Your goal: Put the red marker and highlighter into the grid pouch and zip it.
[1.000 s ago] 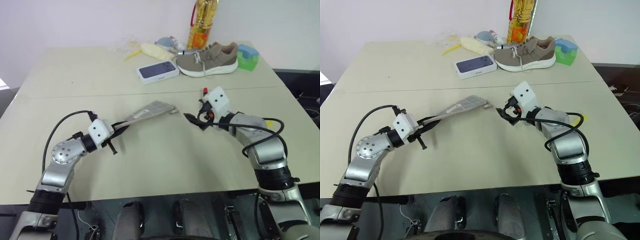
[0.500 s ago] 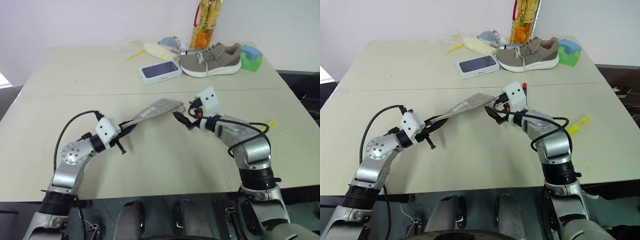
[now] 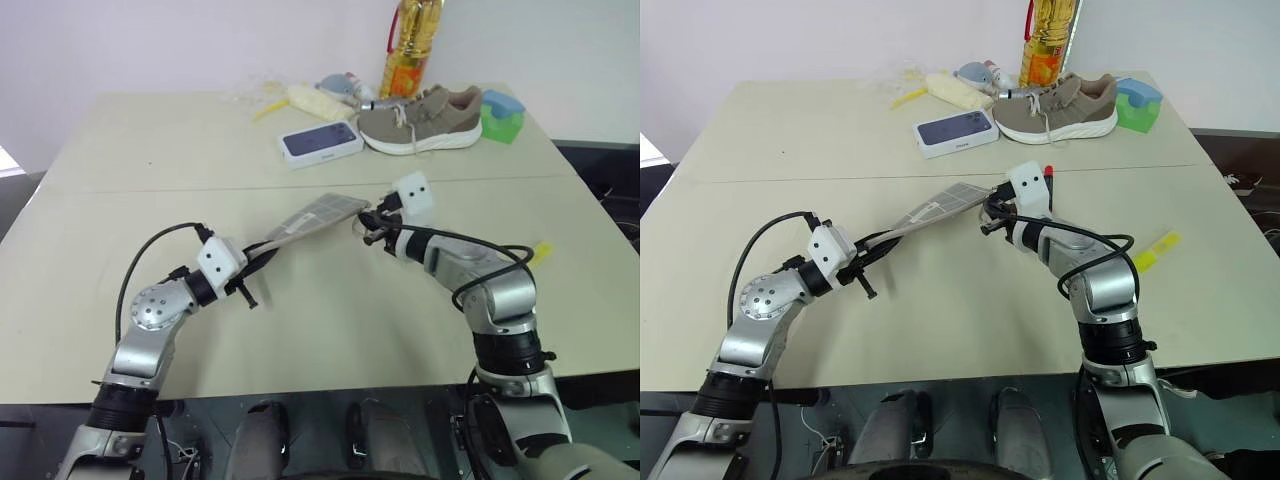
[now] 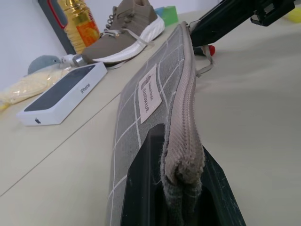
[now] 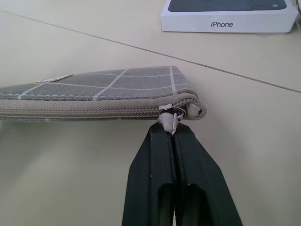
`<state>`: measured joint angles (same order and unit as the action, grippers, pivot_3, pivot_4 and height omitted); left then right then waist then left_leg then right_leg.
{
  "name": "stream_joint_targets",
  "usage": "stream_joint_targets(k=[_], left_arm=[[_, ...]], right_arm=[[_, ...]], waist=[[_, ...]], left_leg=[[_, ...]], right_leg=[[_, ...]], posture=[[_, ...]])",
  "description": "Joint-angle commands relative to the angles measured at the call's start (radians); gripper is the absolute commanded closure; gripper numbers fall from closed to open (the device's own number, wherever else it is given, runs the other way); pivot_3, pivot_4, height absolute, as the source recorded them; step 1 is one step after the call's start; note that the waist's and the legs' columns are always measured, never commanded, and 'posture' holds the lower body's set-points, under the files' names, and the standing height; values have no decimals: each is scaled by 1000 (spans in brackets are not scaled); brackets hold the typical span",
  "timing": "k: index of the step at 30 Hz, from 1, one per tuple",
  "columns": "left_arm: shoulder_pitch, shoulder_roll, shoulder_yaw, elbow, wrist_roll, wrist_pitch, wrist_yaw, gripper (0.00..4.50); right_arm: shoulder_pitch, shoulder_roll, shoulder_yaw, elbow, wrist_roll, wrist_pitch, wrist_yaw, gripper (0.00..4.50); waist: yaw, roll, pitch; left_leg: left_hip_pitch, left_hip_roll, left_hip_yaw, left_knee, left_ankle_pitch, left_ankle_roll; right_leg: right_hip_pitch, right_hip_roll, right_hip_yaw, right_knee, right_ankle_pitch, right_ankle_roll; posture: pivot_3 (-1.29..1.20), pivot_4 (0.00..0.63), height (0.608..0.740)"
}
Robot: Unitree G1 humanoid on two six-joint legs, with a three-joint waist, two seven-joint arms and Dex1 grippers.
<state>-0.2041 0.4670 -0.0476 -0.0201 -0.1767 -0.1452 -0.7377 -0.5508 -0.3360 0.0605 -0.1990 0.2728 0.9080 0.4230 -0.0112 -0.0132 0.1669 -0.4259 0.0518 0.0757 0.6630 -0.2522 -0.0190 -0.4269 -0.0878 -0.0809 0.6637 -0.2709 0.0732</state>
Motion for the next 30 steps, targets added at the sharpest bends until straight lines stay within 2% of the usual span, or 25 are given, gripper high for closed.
stream_joint_targets(k=[1,10,19,24,27,30], left_arm=[[-12,-16,-17,-9,27,-25,16,4500],[-45,-96,-70,1,70,-4,55,4500],[-95,-155,-106,21,96,19,89,4500],[-105,-171,-105,24,106,25,102,4500],[-101,-167,-91,24,118,26,123,4500],[-101,-142,-52,37,128,23,152,4500]], right_arm=[[-16,-41,75,-87,-15,-37,57,4474],[-32,-114,238,-238,-24,-42,170,4474],[-81,-70,369,-307,-22,4,200,4474],[-91,-58,383,-301,-37,13,199,4474],[-81,-78,333,-319,-10,33,224,3635],[-47,-147,250,-322,-19,43,219,2135]], waist=[[0,0,0],[1,0,0],[0,0,0],[0,0,0],[0,0,0],[2,-1,0]], left_leg=[[0,0,0,0,0,0],[0,0,0,0,0,0],[0,0,0,0,0,0],[0,0,0,0,0,0],[0,0,-1,0,0,0],[0,0,-1,0,0,0]], right_leg=[[0,0,0,0,0,0],[0,0,0,0,0,0],[0,0,0,0,0,0],[0,0,0,0,0,0],[0,0,0,0,0,0],[0,0,0,0,0,0]], posture=[[0,150,724],[0,150,724],[0,150,724],[0,150,724],[0,150,724],[0,150,724]])
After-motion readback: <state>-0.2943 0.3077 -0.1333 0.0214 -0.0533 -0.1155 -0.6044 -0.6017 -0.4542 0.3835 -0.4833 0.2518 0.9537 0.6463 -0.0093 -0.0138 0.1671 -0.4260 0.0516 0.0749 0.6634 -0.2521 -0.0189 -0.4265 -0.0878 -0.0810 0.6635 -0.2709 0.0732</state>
